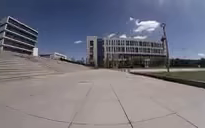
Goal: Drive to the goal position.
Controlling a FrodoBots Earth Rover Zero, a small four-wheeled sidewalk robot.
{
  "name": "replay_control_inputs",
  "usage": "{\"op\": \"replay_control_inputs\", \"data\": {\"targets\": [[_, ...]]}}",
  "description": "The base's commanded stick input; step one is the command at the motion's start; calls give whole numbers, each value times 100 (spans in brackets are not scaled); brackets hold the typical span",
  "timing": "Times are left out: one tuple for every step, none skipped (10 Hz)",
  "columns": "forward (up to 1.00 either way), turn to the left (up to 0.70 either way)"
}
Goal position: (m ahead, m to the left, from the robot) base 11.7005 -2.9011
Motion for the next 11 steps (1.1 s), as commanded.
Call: {"op": "replay_control_inputs", "data": {"targets": [[70,1],[70,1],[70,1],[70,1],[70,1],[70,1],[70,1],[70,1],[70,1],[70,1],[70,1]]}}
